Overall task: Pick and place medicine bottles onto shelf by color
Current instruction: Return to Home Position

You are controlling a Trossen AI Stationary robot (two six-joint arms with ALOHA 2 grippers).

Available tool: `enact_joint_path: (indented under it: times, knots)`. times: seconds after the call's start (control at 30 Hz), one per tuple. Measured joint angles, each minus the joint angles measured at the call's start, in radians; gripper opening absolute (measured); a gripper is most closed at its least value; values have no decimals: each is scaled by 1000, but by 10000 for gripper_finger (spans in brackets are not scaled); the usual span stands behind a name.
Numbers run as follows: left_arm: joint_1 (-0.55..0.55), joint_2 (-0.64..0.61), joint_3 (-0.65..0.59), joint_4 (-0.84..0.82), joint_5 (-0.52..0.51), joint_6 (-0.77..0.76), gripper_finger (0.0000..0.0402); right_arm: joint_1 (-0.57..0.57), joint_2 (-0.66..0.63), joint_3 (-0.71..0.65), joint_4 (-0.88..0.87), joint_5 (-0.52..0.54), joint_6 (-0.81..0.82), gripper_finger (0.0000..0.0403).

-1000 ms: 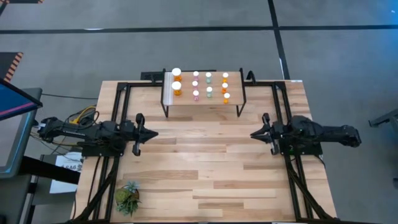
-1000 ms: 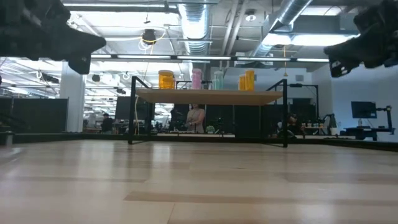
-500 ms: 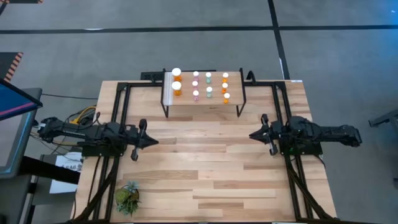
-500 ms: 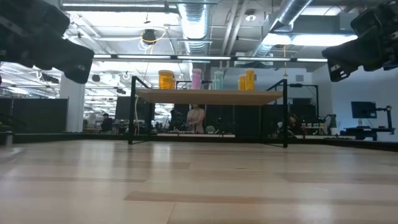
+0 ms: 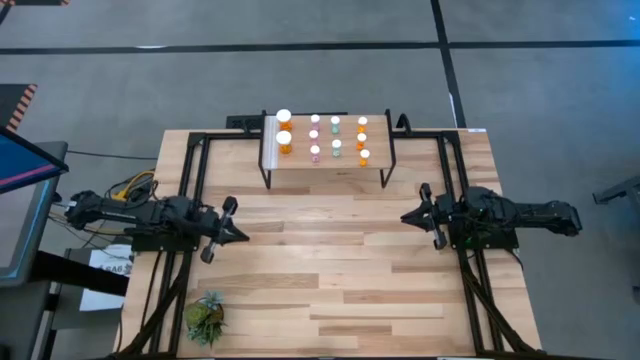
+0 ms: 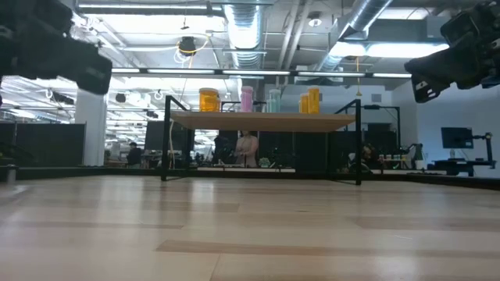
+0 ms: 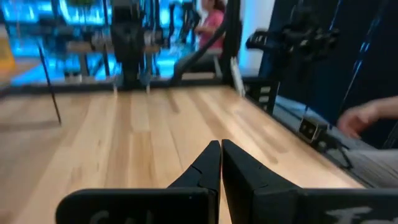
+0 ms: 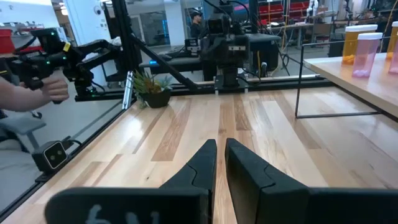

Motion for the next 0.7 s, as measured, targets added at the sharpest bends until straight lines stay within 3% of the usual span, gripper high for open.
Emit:
enact_joint_path:
  times: [0.2, 0.37, 0.53, 0.7]
  knots:
    - [0, -164, 0, -14, -4, 79, 0, 0, 0, 0, 0, 0, -1, 58]
    - [-1, -155, 0, -23, -8, 90, 0, 0, -1, -1, 0, 0, -1, 58]
    - [-2, -160, 0, -5, 85, 78, 0, 0, -1, -2, 5, 0, -1, 58]
    - [-2, -156, 0, -7, 91, 0, 0, 0, -1, -2, 9, 0, -1, 58]
